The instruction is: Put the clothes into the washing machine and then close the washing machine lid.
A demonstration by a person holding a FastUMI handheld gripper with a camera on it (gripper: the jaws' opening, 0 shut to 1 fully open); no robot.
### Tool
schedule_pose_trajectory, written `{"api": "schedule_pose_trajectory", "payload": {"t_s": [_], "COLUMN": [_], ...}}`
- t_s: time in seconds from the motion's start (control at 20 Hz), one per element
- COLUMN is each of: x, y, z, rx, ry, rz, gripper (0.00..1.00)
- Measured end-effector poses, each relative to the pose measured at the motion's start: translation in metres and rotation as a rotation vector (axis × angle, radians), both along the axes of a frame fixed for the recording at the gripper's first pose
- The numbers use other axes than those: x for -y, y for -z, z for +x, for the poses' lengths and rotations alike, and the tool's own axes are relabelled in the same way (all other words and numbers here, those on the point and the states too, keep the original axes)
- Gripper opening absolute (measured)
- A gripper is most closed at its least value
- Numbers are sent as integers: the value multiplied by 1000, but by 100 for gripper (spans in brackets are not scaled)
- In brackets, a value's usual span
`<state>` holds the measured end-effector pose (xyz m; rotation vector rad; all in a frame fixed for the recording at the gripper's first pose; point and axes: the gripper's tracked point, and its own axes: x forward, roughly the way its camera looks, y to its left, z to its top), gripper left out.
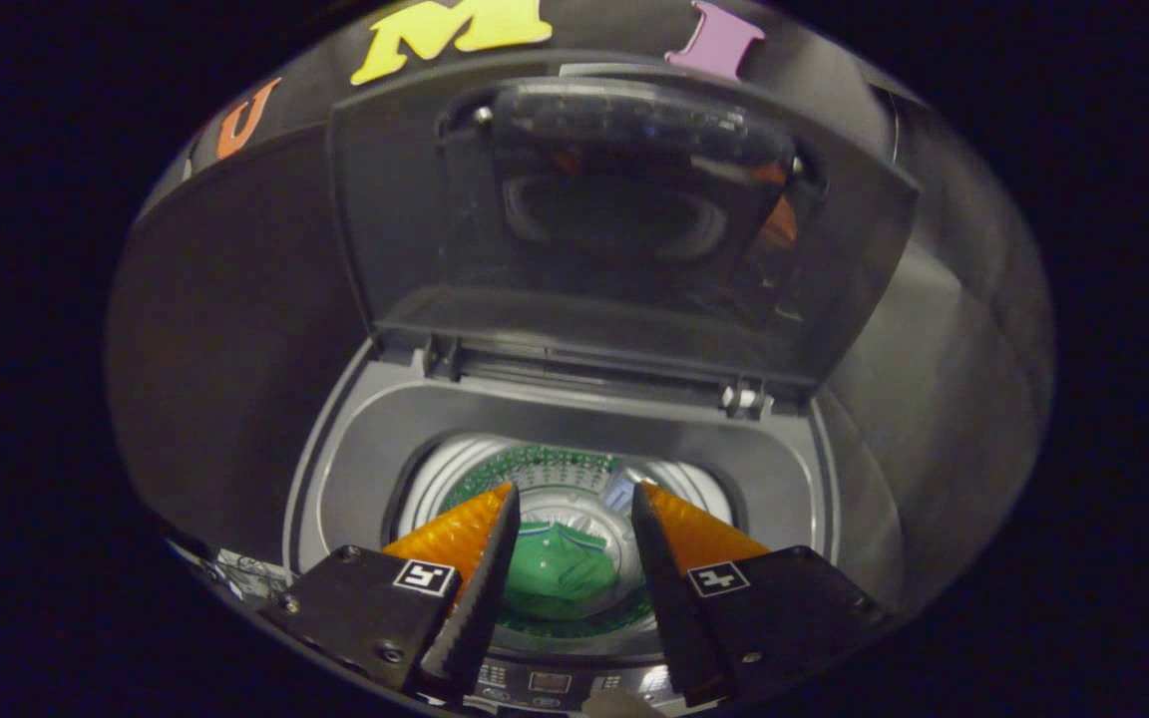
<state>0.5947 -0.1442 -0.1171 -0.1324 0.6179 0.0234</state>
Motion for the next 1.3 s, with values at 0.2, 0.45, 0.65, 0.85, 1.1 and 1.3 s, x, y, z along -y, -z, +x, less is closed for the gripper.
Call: {"api": "schedule_pose_trajectory", "payload": {"t_s": [0.2, 0.45, 0.65, 0.85, 1.1, 1.3], "x": [-4, -1, -1, -3, -3, -7], "y": [-55, -122, -167, -198, -229, -235], "z": [-2, -2, 4, 13, 40, 61], "rx": [111, 240, 330, 383, 421, 427], "ry": [-17, -13, -17, -7, 2, -1], "rz": [11, 45, 61, 98, 88, 98], "gripper": [71, 80, 80, 80, 80, 80]}}
